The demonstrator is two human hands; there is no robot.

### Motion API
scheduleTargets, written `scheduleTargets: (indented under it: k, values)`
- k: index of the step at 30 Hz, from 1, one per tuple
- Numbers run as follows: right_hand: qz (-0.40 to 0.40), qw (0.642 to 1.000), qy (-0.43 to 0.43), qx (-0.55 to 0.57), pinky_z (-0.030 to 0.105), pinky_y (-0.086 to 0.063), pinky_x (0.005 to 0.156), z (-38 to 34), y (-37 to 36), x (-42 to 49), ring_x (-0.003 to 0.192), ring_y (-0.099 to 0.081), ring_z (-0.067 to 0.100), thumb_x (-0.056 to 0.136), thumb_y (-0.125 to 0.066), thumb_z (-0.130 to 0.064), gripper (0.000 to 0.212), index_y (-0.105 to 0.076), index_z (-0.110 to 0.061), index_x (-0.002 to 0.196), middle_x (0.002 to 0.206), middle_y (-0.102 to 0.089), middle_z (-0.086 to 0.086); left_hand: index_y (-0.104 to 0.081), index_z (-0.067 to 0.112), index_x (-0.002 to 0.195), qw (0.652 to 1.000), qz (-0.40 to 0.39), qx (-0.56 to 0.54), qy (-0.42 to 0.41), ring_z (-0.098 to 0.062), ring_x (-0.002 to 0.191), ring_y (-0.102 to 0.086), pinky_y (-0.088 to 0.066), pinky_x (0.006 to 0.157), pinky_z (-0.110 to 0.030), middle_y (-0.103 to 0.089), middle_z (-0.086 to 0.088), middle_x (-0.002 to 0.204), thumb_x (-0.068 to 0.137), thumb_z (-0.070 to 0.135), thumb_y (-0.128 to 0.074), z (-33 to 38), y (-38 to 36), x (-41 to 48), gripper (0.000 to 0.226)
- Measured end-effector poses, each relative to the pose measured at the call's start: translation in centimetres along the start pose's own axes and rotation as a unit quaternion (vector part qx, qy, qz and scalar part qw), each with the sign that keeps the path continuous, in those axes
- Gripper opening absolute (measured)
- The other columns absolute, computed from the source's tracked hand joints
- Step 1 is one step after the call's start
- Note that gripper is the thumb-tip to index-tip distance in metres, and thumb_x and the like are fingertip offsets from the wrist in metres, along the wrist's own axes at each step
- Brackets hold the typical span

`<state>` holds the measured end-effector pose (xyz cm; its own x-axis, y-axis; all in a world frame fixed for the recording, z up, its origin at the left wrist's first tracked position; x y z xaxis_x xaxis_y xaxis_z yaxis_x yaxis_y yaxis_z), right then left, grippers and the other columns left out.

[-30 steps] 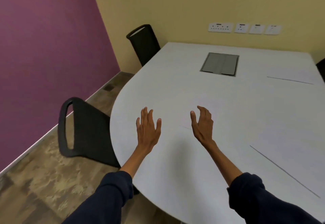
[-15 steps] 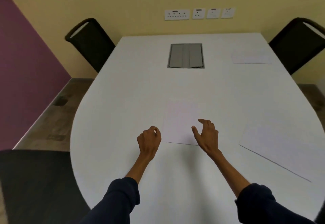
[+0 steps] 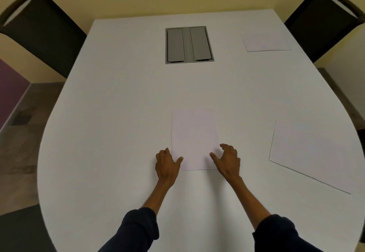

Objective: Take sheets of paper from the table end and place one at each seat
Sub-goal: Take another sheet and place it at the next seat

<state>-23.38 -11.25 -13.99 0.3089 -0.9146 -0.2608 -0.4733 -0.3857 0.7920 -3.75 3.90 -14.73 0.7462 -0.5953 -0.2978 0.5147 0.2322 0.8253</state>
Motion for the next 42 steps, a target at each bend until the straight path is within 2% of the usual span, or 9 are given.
scheduleTargets:
  k: [6, 13, 20, 24, 27, 29, 32, 38, 42]
  values:
    - [0.009, 0.997, -0.057, -0.046, 0.047, -0.045, 0.093, 0.7, -2.5, 1.5, 0.127, -0.044, 0.032, 0.079, -0.071, -0.055, 0.083, -0.040, -0.006, 0.139, 0.135, -0.049, 0.013, -0.033, 0.008, 0.144, 0.997, 0.004, 0.054, 0.062, -0.026, 0.128, -0.038, -0.042, 0.096, -0.038, -0.042, -0.009, 0.138, 0.083, 0.058, -0.063, -0.5, -2.7, 2.1, 0.084]
    - [0.026, 0.995, -0.073, -0.058, 0.044, -0.049, 0.085, 0.2, -4.1, 1.7, 0.119, -0.046, 0.031, 0.076, -0.073, -0.050, 0.076, -0.045, -0.008, 0.132, 0.129, -0.048, 0.011, -0.043, 0.011, 0.140, 0.995, 0.039, 0.040, 0.080, -0.025, 0.125, -0.041, -0.042, 0.095, -0.037, -0.046, -0.008, 0.134, 0.083, 0.054, -0.066, -0.1, -4.0, 2.2, 0.076]
    - [0.039, 0.996, -0.073, -0.043, 0.044, -0.045, 0.087, -0.1, -4.6, 1.4, 0.119, -0.048, 0.030, 0.079, -0.073, -0.043, 0.071, -0.046, -0.009, 0.135, 0.130, -0.051, 0.011, -0.048, 0.014, 0.137, 0.995, 0.042, -0.017, 0.088, -0.023, 0.127, -0.041, -0.044, 0.095, -0.035, -0.048, -0.006, 0.135, 0.084, 0.041, -0.070, 0.4, -4.3, 2.0, 0.063]
    - [0.057, 0.995, -0.069, -0.040, 0.043, -0.041, 0.091, -0.2, -4.5, 1.5, 0.118, -0.049, 0.029, 0.086, -0.067, -0.036, 0.054, -0.051, -0.010, 0.131, 0.127, -0.054, 0.009, -0.043, 0.011, 0.141, 0.987, 0.039, -0.077, 0.133, -0.027, 0.129, -0.041, -0.047, 0.095, -0.041, -0.046, -0.010, 0.138, 0.082, 0.032, -0.075, 0.6, -4.2, 1.9, 0.071]
    - [0.081, 0.993, -0.072, -0.034, 0.042, -0.042, 0.087, -0.1, -4.2, 1.8, 0.107, -0.056, 0.030, 0.099, -0.049, -0.028, 0.030, -0.060, -0.007, 0.118, 0.113, -0.061, 0.010, -0.041, 0.010, 0.142, 0.986, 0.030, -0.081, 0.145, -0.028, 0.129, -0.040, -0.046, 0.094, -0.044, -0.044, -0.012, 0.139, 0.081, 0.030, -0.076, 0.8, -4.1, 2.1, 0.073]
    - [0.083, 0.993, -0.086, 0.018, 0.038, -0.045, 0.078, 0.3, -4.1, 2.0, 0.092, -0.062, 0.032, 0.102, -0.043, -0.023, 0.026, -0.062, -0.005, 0.102, 0.099, -0.063, 0.011, -0.041, 0.011, 0.143, 0.985, 0.028, -0.082, 0.151, -0.028, 0.130, -0.039, -0.045, 0.095, -0.044, -0.044, -0.012, 0.139, 0.080, 0.029, -0.077, 0.8, -4.0, 2.2, 0.075]
    - [0.065, 0.982, -0.115, 0.132, 0.031, -0.041, 0.069, 1.1, -4.2, 2.4, 0.076, -0.060, 0.030, 0.101, -0.043, -0.016, 0.022, -0.054, -0.010, 0.082, 0.081, -0.061, 0.008, -0.041, 0.011, 0.143, 0.982, 0.027, -0.101, 0.155, -0.028, 0.131, -0.038, -0.045, 0.097, -0.044, -0.043, -0.012, 0.140, 0.079, 0.028, -0.079, 0.8, -3.9, 2.3, 0.076]
    - [0.049, 0.955, -0.116, 0.268, 0.030, -0.042, 0.071, 1.8, -3.8, 2.8, 0.071, -0.050, 0.020, 0.099, -0.044, -0.010, 0.020, -0.055, -0.012, 0.082, 0.078, -0.057, 0.003, -0.046, 0.006, 0.138, 0.974, 0.045, -0.175, 0.134, -0.031, 0.130, -0.037, -0.042, 0.098, -0.045, -0.043, -0.016, 0.137, 0.086, 0.029, -0.071, 0.7, -3.4, 2.3, 0.062]
    - [0.043, 0.944, -0.101, 0.311, 0.020, -0.034, 0.058, 1.5, -2.9, 3.0, 0.059, -0.039, 0.010, 0.098, -0.047, -0.009, 0.038, -0.042, -0.026, 0.064, 0.064, -0.044, -0.009, -0.052, 0.002, 0.134, 0.966, 0.060, -0.226, 0.107, -0.031, 0.126, -0.040, -0.040, 0.102, -0.041, -0.049, -0.016, 0.130, 0.091, 0.028, -0.065, 0.9, -2.5, 2.8, 0.051]
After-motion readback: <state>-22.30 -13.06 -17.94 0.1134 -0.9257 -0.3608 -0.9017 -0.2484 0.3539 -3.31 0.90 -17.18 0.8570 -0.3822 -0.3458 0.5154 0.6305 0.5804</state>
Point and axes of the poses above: each hand's wrist, its own x-axis towards the middle knuckle, its own y-axis out of the back of the hand, z = x × y, the point moved 6 cm from there along x, towards the middle knuckle
